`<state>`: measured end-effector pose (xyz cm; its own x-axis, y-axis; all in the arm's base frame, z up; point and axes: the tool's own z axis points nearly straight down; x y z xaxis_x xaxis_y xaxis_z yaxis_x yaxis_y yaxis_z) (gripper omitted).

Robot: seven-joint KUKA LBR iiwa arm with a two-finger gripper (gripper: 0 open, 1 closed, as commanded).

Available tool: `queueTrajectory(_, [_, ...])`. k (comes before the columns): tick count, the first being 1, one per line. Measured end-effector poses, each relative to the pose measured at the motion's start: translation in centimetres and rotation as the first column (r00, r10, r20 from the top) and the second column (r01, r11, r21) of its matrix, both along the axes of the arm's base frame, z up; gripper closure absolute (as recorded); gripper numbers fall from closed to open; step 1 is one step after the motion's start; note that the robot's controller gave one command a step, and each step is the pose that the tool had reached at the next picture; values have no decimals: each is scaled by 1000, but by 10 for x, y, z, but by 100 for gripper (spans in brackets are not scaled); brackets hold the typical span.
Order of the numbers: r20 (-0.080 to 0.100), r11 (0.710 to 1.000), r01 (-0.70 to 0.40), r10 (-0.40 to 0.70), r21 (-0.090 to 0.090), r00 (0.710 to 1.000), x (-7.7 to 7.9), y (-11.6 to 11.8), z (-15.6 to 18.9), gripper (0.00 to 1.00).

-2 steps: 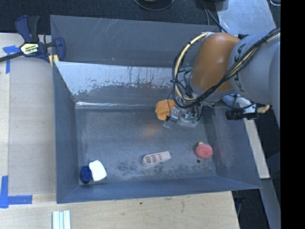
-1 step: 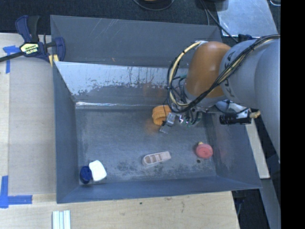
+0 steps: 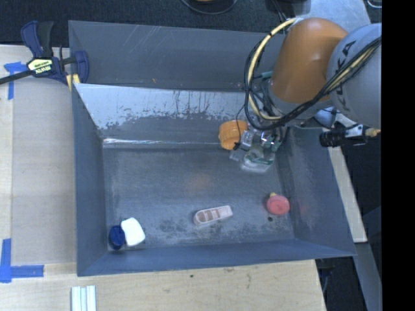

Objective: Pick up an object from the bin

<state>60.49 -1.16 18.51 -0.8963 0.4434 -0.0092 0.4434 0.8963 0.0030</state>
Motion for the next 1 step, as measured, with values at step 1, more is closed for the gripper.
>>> queueTrajectory(1, [3, 999, 48, -48, -1, 999, 11, -5, -78, 100])
